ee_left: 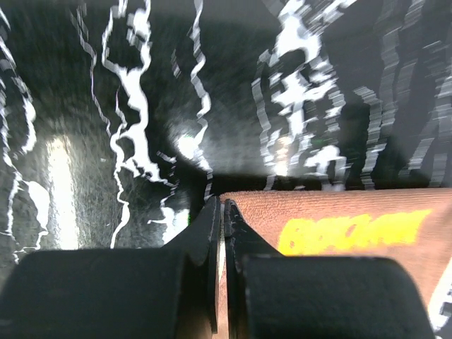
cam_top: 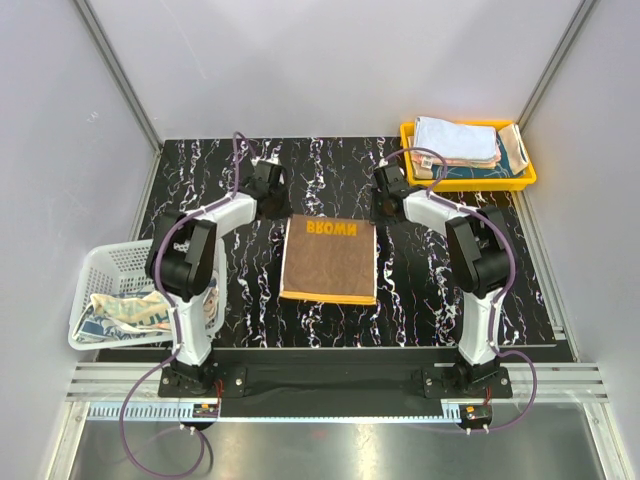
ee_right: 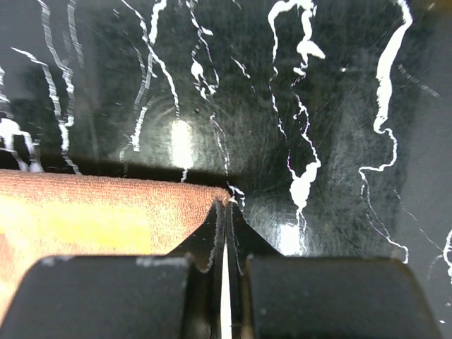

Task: Fold and stack the towels
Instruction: Fold the towel

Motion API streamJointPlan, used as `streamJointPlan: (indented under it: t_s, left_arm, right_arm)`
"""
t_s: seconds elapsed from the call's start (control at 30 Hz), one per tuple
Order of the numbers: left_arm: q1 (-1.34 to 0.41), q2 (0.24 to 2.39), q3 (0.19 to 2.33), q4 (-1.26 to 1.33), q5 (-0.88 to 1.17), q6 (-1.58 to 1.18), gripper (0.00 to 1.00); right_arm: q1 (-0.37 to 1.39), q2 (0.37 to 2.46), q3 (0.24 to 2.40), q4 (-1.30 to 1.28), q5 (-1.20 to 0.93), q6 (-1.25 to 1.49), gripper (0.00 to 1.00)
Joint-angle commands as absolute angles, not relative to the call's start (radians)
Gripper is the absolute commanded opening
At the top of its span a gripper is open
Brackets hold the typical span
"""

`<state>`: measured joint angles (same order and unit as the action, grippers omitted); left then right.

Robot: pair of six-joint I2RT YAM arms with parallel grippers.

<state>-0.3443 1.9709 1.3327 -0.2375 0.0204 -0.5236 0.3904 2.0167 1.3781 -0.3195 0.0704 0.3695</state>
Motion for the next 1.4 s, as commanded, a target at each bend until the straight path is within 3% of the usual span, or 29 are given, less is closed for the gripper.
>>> streamJointPlan:
  t_s: [0.0, 0.67, 1.37]
  left_arm:
    - [-0.333, 1.859, 1.325, -0.14, 0.028, -0.523, 0.0]
    - [-0.357, 1.543, 0.987, -0.069, 0.003, -0.629, 0.0]
    - [-0.413, 1.381, 0.79, -0.153, -0.052, -0.634, 0.0]
  right_arm:
    - [0.376, 1.916, 1.396, -0.285, 0.113, 0.35, 0.0]
    - [0.399, 1.565, 1.06, -0.176, 0.003, 0.433, 0.0]
    - [0.578, 1.353, 0.787, -0.166, 0.071, 0.525, 0.0]
